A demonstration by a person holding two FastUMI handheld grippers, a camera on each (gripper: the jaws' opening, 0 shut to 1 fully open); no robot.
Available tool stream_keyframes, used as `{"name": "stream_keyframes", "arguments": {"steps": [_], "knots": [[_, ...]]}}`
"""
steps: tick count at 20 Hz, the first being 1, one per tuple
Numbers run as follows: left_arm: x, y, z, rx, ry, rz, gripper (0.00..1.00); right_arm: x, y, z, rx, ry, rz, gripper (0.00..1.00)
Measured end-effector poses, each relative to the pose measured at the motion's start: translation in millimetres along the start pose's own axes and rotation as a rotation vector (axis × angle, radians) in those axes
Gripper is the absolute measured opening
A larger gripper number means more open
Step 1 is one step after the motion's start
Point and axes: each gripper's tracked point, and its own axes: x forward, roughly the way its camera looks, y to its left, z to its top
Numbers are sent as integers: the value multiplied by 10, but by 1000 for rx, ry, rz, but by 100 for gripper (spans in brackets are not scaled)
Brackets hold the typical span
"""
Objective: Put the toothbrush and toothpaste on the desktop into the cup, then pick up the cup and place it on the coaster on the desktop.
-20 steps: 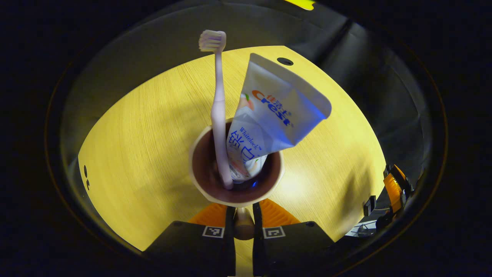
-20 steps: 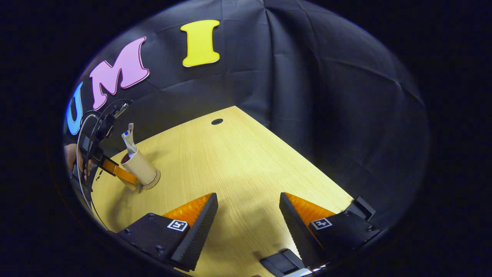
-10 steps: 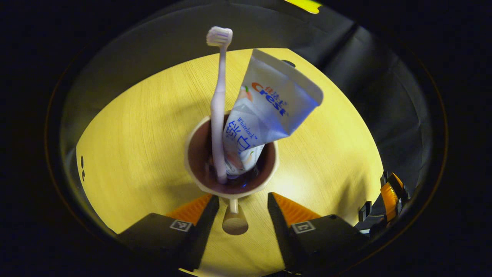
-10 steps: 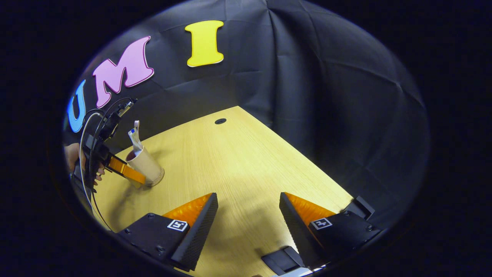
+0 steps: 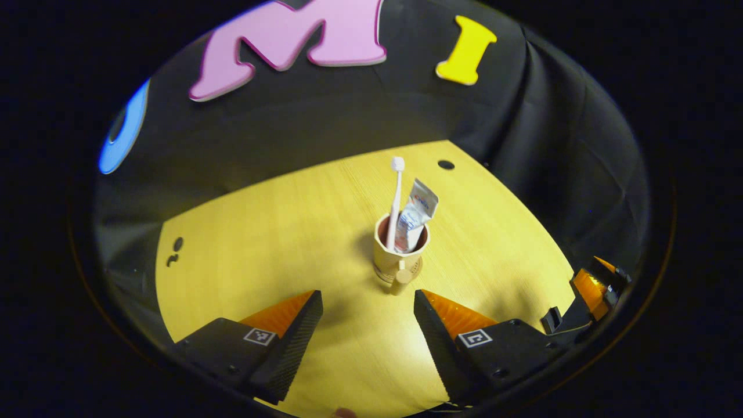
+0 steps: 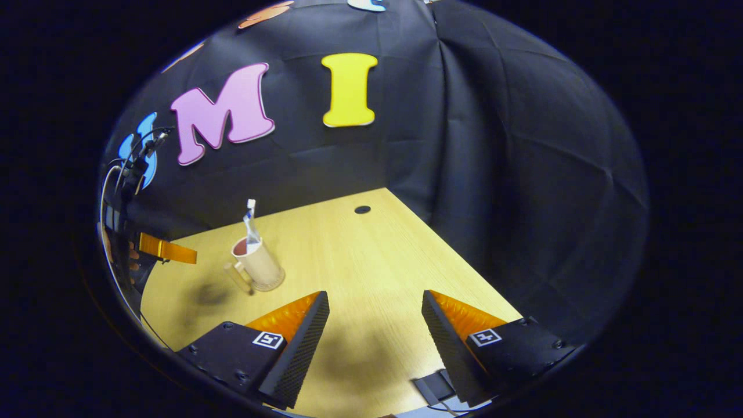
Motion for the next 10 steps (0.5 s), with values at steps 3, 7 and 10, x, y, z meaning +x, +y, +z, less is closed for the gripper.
{"name": "stream_keyframes", "arguments": {"steps": [3,7,10], "knots": [[-750,167,21,-43,-172,50,98,-317,287,237,-14,-52,40,99],[-1608,285,-257,-102,-344,100,98,-802,642,457,-48,-123,96,99],[-2020,276,-586,-113,-430,127,98,-1214,835,447,-50,-162,133,99]]}}
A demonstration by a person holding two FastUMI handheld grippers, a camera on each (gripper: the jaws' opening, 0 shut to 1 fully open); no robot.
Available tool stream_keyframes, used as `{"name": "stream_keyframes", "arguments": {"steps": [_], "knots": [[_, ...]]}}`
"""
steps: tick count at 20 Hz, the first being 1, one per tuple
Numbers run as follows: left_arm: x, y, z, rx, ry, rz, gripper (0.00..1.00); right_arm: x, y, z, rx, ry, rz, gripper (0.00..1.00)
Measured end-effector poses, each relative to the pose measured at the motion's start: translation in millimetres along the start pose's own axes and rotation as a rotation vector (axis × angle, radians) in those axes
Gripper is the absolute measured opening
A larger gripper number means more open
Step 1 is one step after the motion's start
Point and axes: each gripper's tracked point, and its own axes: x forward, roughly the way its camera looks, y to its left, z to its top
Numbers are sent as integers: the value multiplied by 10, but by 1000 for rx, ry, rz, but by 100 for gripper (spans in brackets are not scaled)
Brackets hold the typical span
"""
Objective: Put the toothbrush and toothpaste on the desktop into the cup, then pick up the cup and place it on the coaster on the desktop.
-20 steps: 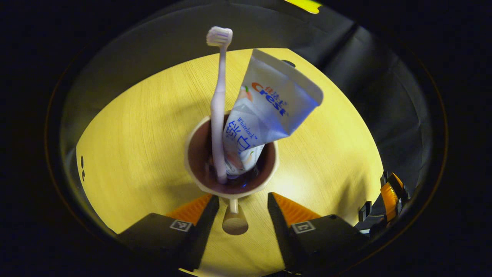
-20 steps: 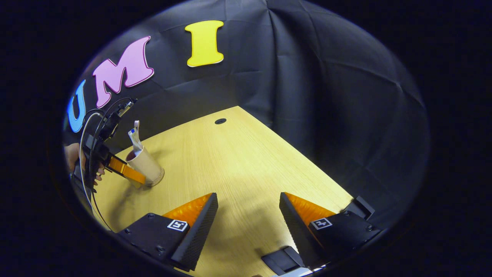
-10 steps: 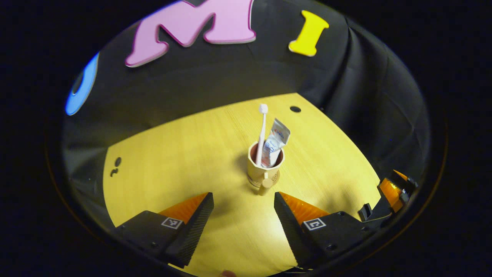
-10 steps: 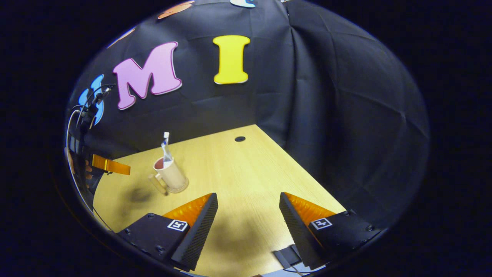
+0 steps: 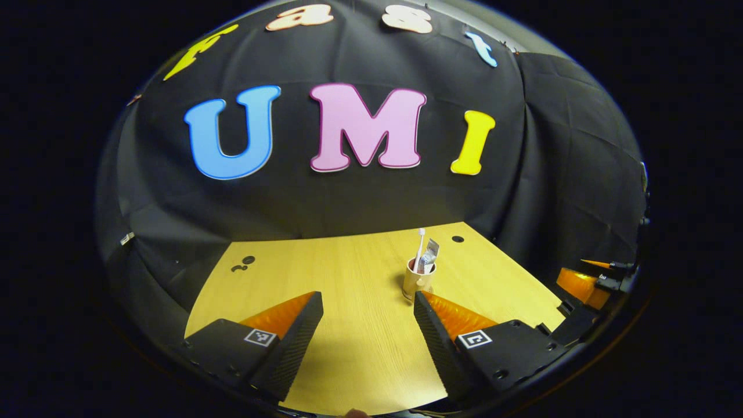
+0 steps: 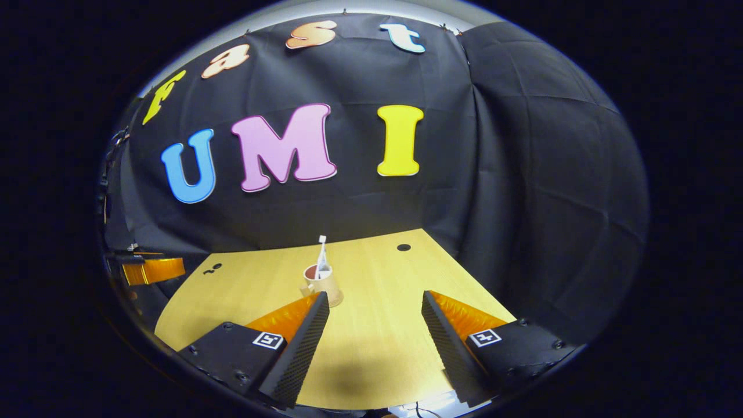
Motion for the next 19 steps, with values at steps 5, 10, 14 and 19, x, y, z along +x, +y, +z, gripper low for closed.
{"name": "stream_keyframes", "arguments": {"steps": [5,10,14,19], "knots": [[-697,75,-363,-69,-133,47,98,-539,305,-146,27,-35,28,99],[-1081,167,-629,-133,-196,128,98,-883,571,-341,-29,-38,74,99],[-1282,206,-656,-120,-240,148,98,-1025,756,-419,-53,-45,120,99],[-1380,136,-614,-125,-259,125,97,-1095,806,-549,-70,-21,145,99]]}}
